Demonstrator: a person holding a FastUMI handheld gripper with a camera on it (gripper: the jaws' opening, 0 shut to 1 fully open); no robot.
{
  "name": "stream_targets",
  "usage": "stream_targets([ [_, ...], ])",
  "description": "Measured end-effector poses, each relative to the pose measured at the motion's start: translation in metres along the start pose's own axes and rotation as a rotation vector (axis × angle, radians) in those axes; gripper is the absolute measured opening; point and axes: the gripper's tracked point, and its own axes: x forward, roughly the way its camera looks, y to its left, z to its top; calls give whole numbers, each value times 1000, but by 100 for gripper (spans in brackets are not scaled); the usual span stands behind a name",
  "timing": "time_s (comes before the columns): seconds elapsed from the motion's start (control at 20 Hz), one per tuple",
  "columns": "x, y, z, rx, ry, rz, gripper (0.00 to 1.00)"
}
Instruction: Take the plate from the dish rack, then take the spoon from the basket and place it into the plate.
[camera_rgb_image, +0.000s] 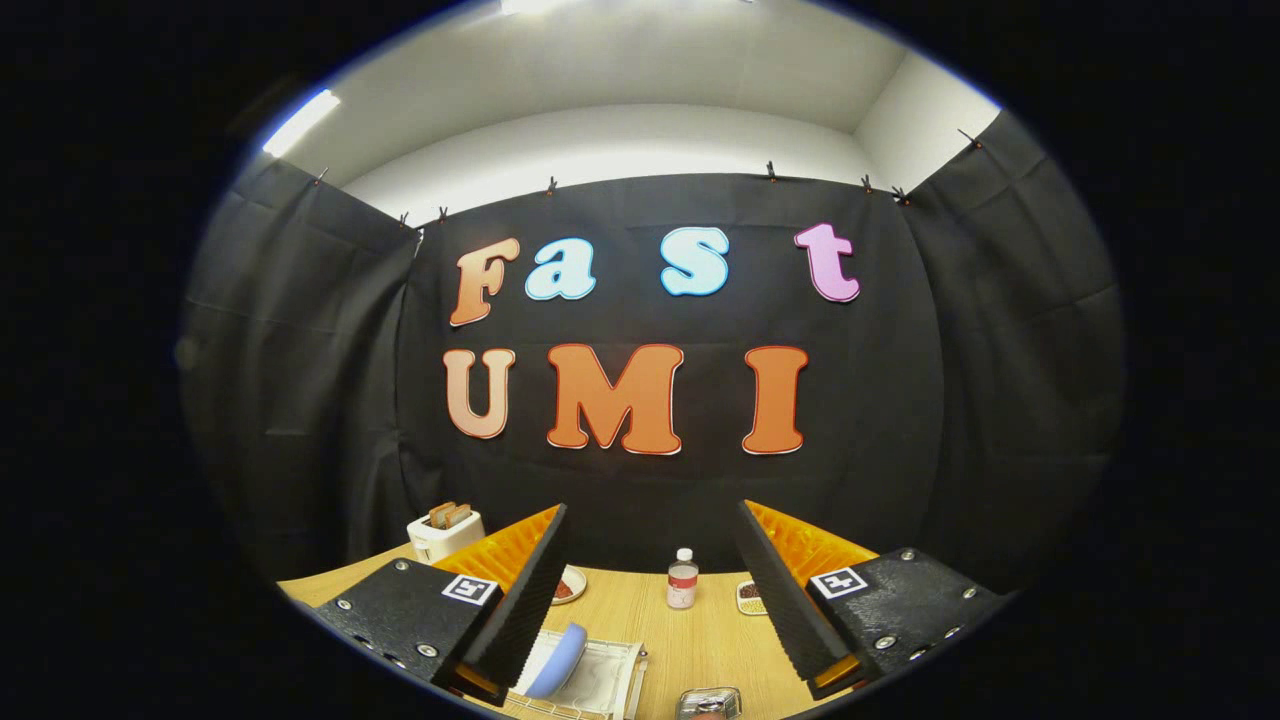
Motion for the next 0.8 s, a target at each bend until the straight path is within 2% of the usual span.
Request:
stream_targets([
  [0.35,17,36,-50,63,217,86,98],
  [0.8,37,72,-153,39,626,174,96],
])
